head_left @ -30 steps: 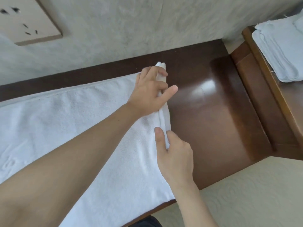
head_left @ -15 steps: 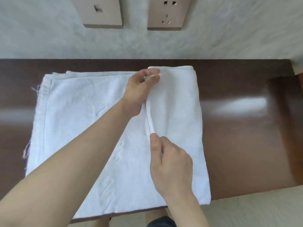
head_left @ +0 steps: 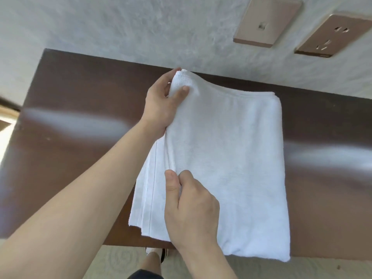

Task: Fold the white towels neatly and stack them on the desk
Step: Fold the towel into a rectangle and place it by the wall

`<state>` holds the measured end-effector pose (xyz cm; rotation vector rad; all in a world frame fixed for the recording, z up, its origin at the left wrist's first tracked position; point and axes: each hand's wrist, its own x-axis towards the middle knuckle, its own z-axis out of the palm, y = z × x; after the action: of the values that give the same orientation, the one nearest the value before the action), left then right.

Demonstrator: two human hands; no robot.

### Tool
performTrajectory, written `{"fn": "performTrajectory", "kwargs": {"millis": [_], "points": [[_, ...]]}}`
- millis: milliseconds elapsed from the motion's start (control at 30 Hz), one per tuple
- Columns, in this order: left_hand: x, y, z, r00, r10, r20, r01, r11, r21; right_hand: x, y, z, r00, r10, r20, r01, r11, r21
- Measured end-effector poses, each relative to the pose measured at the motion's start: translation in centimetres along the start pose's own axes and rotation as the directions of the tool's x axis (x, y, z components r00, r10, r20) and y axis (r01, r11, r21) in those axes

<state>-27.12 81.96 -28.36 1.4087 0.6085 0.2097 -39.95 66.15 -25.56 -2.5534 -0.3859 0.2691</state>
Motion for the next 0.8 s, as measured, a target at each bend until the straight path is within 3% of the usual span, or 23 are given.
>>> {"fn": "performTrajectory", "kwargs": {"millis": [200, 367, 433, 500, 567, 667, 733, 800], "points": [[0.7, -0.8, -4.1, 0.993, 0.1, -0.062, -0.089, 0.984, 0.151, -0.3, -4.0, 3.7, 0.998, -0.011, -0.066, 0.003, 0.993, -0.118], [0.9, -3.5, -6.0, 0.995, 0.071, -0.076, -0.038, 0.929, 0.368, -0.2, -4.0, 6.8, 0.996, 0.074, -0.044, -0.081, 0.979, -0.185], [0.8, -3.7, -6.1, 0.994, 0.082, -0.069, -0.048, 0.915, 0.4, -0.4, -4.3, 7.2, 0.997, 0.071, -0.006, -0.07, 0.97, -0.231], [0.7, -3.6, -6.3, 0.995, 0.071, -0.077, -0.036, 0.924, 0.382, -0.6, -4.6, 7.0, 0.99, 0.066, 0.123, -0.033, 0.967, -0.254], [0.3, -3.6, -6.4, 0.995, 0.043, -0.089, -0.01, 0.939, 0.344, -0.3, -4.8, 5.8, 0.951, 0.125, 0.283, -0.097, 0.989, -0.112], [-0.9, -3.6, -6.6, 0.993, -0.014, -0.114, 0.046, 0.959, 0.279, 0.6, -4.4, 4.1, 0.905, 0.19, 0.38, -0.24, 0.967, 0.089], [-2.0, -3.7, -6.9, 0.989, -0.052, -0.136, 0.086, 0.962, 0.259, 0.8, -3.5, 3.6, 0.913, 0.19, 0.36, -0.276, 0.939, 0.203], [-3.3, -4.0, -7.3, 0.984, -0.098, -0.149, 0.134, 0.958, 0.252, 1.2, -2.2, 3.2, 0.953, 0.128, 0.275, -0.178, 0.97, 0.164]]}}
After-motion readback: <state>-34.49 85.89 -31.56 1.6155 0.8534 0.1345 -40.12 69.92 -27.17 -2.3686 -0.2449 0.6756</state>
